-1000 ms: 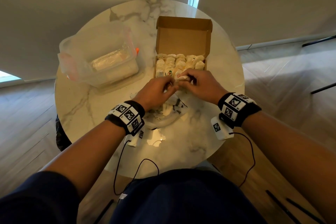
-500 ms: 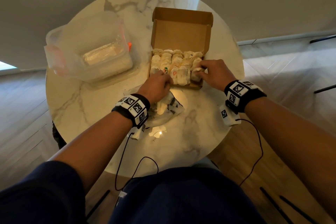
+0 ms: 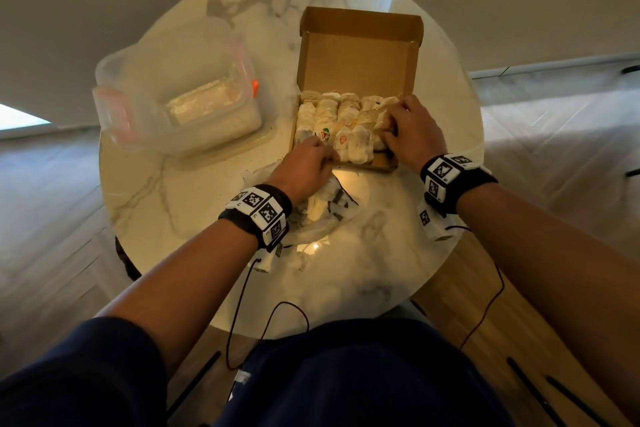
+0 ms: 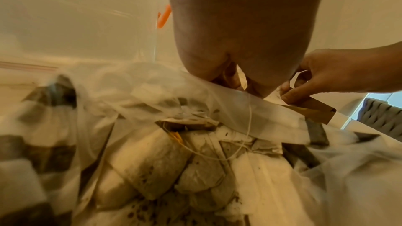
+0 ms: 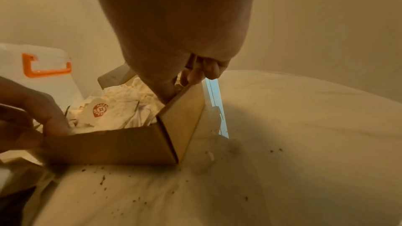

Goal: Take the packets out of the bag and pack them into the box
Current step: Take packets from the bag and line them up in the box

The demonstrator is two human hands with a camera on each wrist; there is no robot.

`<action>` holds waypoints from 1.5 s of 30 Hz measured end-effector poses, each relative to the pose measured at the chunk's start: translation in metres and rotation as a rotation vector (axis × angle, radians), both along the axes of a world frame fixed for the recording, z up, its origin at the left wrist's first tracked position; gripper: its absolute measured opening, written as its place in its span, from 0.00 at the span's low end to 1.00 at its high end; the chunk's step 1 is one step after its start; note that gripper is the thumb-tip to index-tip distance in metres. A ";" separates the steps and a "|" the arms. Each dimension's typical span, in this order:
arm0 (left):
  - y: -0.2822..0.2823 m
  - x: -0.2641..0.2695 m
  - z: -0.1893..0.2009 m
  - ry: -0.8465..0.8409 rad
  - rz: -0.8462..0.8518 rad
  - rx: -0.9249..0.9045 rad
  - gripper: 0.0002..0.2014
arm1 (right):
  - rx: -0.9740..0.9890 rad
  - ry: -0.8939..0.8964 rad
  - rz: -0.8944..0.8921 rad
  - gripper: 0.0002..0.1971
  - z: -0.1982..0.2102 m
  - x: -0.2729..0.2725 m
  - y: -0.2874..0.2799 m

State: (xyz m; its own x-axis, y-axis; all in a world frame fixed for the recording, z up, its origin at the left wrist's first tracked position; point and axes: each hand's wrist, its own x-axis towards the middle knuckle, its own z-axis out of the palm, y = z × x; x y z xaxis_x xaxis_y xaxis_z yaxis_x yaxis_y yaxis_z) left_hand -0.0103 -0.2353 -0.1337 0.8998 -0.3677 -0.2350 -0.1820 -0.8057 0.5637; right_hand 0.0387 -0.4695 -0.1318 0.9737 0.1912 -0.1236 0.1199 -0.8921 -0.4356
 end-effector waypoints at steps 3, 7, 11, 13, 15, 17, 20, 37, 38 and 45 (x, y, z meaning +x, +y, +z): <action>0.004 0.000 0.004 0.005 -0.002 0.001 0.12 | 0.026 -0.017 0.002 0.05 0.001 -0.003 0.000; 0.018 -0.002 0.013 -0.024 0.017 -0.030 0.10 | 0.134 -0.022 -0.021 0.04 0.011 -0.012 0.006; 0.043 -0.015 0.026 -0.054 0.036 -0.036 0.10 | 0.230 -0.050 0.023 0.03 0.020 -0.026 0.026; 0.057 -0.027 0.030 -0.075 0.039 -0.043 0.10 | 0.274 -0.025 0.063 0.03 0.023 -0.036 0.042; 0.072 -0.040 0.033 -0.073 0.025 -0.060 0.11 | 0.320 -0.020 0.115 0.03 0.024 -0.050 0.059; 0.084 -0.056 0.036 -0.080 -0.011 -0.078 0.10 | 0.342 -0.002 0.175 0.03 0.026 -0.064 0.076; 0.093 -0.078 0.034 -0.051 -0.049 -0.090 0.08 | 0.381 0.062 0.285 0.03 0.027 -0.085 0.098; 0.081 -0.074 -0.008 -0.182 -0.129 0.356 0.18 | 0.079 0.260 0.250 0.06 0.015 -0.125 0.114; 0.081 -0.073 -0.009 -0.186 -0.117 0.349 0.18 | 0.079 0.265 0.244 0.06 0.016 -0.126 0.115; 0.083 -0.069 -0.008 -0.104 -0.050 0.225 0.18 | 0.068 0.262 0.220 0.09 0.017 -0.122 0.117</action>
